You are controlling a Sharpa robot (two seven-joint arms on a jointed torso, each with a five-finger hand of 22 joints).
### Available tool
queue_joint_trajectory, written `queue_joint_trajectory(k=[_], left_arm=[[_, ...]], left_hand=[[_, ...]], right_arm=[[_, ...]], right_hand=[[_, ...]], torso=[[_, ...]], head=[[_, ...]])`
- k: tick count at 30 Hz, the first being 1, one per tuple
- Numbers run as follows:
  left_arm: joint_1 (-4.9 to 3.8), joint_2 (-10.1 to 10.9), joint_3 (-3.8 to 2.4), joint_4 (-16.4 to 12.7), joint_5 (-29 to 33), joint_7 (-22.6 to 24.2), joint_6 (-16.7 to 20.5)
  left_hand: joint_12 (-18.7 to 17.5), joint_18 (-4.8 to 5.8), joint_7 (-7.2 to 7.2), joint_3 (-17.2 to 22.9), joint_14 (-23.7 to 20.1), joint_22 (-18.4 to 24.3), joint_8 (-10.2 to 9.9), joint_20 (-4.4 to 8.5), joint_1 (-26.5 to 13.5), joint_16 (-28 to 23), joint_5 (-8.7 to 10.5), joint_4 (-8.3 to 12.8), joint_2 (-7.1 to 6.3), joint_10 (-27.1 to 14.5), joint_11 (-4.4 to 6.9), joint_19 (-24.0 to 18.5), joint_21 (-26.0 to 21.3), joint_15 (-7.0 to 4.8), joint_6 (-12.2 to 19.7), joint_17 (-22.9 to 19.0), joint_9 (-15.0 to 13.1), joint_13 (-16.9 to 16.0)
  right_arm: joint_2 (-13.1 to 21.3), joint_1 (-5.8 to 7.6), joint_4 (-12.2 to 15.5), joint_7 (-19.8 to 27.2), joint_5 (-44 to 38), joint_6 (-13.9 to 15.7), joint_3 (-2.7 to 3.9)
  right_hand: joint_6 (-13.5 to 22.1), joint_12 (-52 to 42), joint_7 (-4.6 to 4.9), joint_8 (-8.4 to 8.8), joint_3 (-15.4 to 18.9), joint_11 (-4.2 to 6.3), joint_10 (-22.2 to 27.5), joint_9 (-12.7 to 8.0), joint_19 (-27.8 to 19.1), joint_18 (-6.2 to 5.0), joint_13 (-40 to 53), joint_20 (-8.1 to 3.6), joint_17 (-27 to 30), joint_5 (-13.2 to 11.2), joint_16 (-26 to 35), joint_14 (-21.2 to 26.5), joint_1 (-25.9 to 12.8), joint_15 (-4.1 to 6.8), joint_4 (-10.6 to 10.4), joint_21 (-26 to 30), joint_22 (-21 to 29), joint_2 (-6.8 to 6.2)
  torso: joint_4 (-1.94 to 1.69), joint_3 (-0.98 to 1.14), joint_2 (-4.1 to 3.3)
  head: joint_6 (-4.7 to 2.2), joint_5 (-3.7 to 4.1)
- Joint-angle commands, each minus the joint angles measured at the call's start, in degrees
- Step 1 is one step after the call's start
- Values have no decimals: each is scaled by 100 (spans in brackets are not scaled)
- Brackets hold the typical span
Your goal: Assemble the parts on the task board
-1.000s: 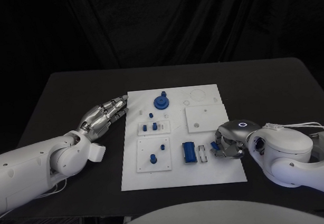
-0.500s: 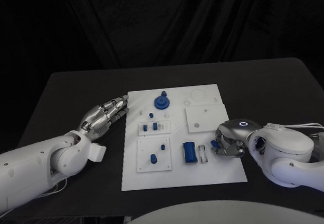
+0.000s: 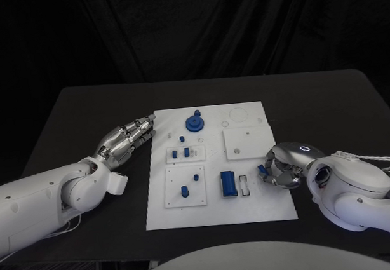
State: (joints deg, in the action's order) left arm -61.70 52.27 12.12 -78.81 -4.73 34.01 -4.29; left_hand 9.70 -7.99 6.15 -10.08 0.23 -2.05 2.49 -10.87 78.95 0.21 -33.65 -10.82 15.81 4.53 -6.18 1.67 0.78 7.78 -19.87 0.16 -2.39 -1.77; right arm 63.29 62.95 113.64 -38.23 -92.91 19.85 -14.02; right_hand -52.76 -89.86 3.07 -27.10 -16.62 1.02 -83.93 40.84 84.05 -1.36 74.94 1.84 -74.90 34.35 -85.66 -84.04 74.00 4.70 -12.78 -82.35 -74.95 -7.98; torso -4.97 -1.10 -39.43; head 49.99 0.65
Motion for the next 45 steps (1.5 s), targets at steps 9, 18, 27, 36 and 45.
queue_joint_trajectory(k=[9, 18, 27, 36, 45], left_arm=[[11, -25, -5, 11, 26, 49, -83], [11, -28, -5, 0, 25, 52, -64], [11, -31, -5, 15, 25, 49, -54], [11, -43, -5, 31, 25, 39, -69], [11, -22, -5, 32, 25, 36, -70]], left_hand=[[64, 69, 41, 3, 2, -4, 19, -37, -13, -10, 0, 27, 30, 19, -45, -2, 30, 18, -7, -5, -6, -15], [64, 69, 41, 3, 2, -4, 19, -37, -13, -10, 0, 27, 30, 19, -45, -2, 30, 18, -7, -5, -6, -15], [74, 67, 41, 2, 1, -2, 18, -38, -20, -10, 1, 26, 27, 28, -49, -4, 29, 17, -7, -6, -5, -16], [74, 67, 41, 2, 1, -2, 18, -38, -20, -10, 1, 26, 27, 28, -49, -4, 29, 17, -7, -6, -5, -16], [70, 65, 41, 0, 1, -1, 18, -39, -23, -10, 2, 26, 23, 28, -47, -4, 29, 16, -9, -6, -5, -15]], right_arm=[[119, 136, 129, 55, 1792, 608, 2], [61, 183, 176, 201, 2828, 564, -1], [-57, 187, 159, 315, 3236, 522, -2], [-188, 185, 123, 403, 3299, 576, -3], [-325, 178, 83, 465, 3307, 631, -3]], right_hand=[[-51, -14, -97, -87, -977, 99, -607, 70, 351, -22, 1506, -89, -668, -115, -96, -450, -261, 77, 806, -140, -1300, -54], [-41, -14, -124, -83, -1048, 124, -607, 55, 357, -19, 1506, -114, -684, -333, -111, -452, -466, 100, 737, -161, -1303, -74], [-39, -14, -130, -69, -1065, 127, -607, 34, 363, -14, 1506, -121, -715, -485, -127, -457, -594, 104, 675, -185, -1309, -71], [-33, -14, -130, -61, -1070, 128, -607, 24, 362, -14, 1506, -122, -719, -552, -130, -458, -633, 105, 655, -185, -1309, -68], [-22, -14, -123, -51, -1060, 122, -607, 9, 358, -16, 1506, -121, -714, -686, -130, -456, -709, 102, 601, -180, -1306, -50]], torso=[[-3, -15, 1], [-13, -11, -1], [-10, -4, -2], [-9, -4, -3], [-11, -3, 3]], head=[[1, 21], [1, 48], [1, 126], [1, 116], [1, 98]])
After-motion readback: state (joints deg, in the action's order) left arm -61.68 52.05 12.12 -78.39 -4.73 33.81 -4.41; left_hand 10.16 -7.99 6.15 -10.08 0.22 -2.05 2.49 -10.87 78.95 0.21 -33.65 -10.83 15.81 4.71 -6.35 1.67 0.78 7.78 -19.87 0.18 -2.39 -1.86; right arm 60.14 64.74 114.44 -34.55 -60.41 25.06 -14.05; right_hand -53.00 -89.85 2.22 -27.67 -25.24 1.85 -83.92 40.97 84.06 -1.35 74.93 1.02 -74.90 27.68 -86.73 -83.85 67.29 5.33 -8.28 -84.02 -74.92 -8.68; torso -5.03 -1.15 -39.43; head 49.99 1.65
